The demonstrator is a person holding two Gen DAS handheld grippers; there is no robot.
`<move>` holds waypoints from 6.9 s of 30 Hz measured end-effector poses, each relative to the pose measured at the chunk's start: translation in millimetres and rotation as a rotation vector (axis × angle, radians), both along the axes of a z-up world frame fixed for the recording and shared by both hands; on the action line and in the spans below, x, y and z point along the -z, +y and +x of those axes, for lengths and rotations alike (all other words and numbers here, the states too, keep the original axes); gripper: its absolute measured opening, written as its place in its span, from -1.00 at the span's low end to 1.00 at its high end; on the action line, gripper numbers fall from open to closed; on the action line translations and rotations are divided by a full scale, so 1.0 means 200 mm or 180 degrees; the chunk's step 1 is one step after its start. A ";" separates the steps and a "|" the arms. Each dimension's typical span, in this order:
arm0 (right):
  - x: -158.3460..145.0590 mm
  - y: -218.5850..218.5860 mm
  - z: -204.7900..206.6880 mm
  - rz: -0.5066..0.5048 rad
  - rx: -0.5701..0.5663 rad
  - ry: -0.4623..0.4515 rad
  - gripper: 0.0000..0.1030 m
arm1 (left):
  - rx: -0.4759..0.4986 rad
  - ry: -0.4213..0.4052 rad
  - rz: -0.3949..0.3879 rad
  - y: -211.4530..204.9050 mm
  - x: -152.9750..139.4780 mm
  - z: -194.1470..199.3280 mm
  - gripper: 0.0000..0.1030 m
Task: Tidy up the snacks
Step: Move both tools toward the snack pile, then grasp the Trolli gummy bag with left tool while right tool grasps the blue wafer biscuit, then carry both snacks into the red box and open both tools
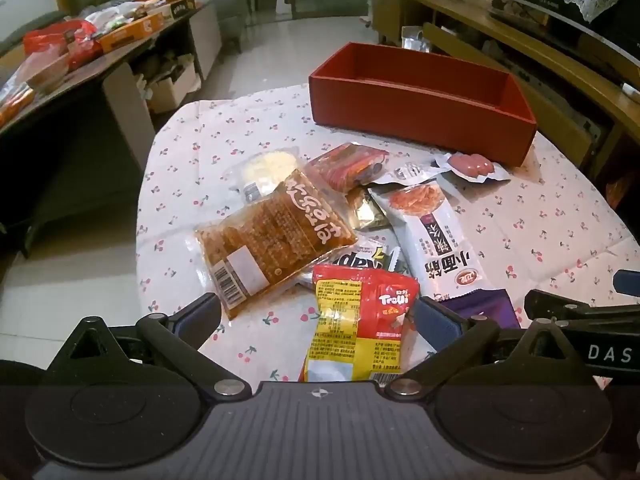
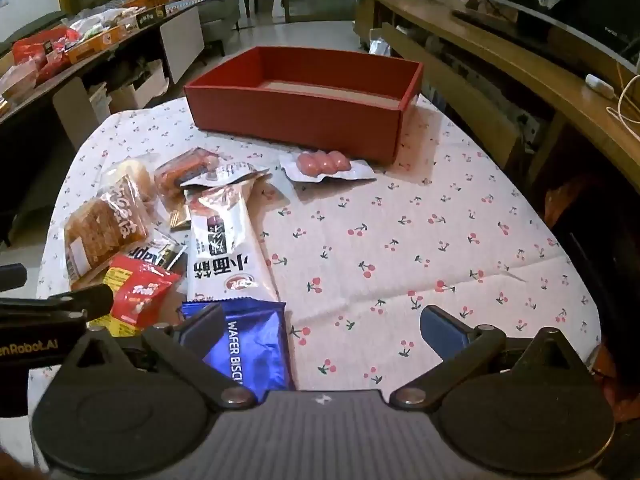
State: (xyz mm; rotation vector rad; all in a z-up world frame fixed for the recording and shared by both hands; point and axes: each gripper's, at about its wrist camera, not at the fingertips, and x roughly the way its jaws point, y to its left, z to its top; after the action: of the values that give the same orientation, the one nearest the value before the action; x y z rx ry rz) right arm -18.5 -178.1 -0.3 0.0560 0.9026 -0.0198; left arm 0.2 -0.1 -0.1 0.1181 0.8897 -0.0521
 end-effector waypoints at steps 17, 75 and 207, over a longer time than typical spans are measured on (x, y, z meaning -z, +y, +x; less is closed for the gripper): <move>0.05 0.01 0.02 -0.0030 -0.0017 0.0173 1.00 | 0.0001 0.0128 0.0004 0.00 0.03 0.01 1.00; 0.18 0.14 0.13 0.0145 -0.0460 0.0642 1.00 | -0.0055 0.0512 -0.0201 0.05 0.16 0.15 1.00; -0.10 -0.29 1.47 0.0184 -0.0006 0.0001 0.50 | 0.0202 0.0201 -0.0354 -0.35 -0.10 1.43 0.51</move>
State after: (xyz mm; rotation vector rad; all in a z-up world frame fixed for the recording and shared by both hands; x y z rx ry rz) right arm 276.2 -237.1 19.7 0.1091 0.9035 0.0080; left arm 285.6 -70.9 20.6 0.0411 0.9441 -0.1648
